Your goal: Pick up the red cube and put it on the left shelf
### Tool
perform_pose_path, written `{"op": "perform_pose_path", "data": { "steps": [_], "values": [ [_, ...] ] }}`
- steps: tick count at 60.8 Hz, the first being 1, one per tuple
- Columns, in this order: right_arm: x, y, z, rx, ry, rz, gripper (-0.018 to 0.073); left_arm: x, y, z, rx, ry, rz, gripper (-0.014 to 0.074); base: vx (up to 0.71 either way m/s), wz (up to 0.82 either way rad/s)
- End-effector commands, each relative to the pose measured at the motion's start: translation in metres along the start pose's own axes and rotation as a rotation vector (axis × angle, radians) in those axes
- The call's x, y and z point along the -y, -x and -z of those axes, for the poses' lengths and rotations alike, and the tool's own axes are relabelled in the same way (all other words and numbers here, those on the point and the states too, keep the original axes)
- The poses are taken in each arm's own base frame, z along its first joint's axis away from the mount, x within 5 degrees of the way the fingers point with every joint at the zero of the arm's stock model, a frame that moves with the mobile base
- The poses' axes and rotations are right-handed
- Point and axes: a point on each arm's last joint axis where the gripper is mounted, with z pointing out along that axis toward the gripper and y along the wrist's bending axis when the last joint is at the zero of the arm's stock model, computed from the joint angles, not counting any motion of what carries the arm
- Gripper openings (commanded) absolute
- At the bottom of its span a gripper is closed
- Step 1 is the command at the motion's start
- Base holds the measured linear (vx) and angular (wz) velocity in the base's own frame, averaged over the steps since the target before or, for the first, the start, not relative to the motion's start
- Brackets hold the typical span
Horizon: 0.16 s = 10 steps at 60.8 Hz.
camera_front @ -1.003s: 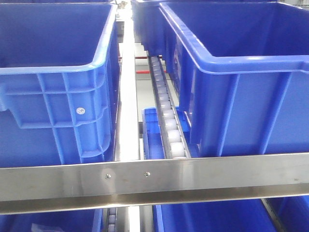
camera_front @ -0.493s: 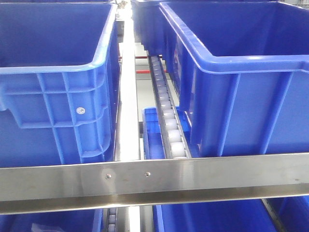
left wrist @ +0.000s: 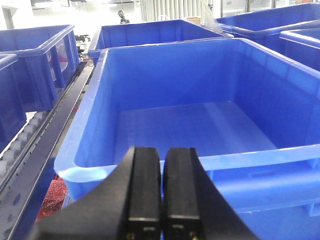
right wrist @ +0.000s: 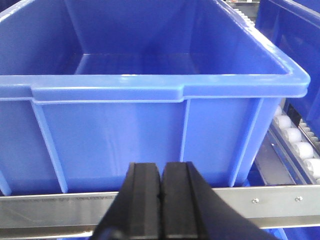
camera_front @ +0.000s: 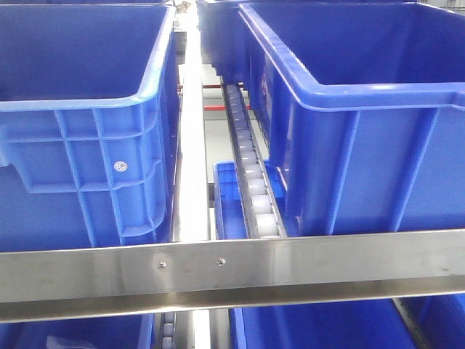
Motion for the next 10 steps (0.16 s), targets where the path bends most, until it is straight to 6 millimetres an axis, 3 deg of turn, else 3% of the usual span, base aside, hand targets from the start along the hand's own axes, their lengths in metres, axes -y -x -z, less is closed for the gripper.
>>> {"op": "perform_pose_path", "data": {
  "steps": [1,10],
  "values": [
    [-0.0003,0.0176,0.0036,0.135,-0.001,0.015,0.0066,-0.0005,-0.0005,-0.0009,0.053,0.006,0.005,0.0106,0.0,0.0],
    [-0.0003,0.0176,0.0036,0.135,-0.001,0.015,0.0066,-0.0005,-0.0005,-0.0009,0.053,0.006,0.005,0.0106,0.0,0.0]
  ]
}}
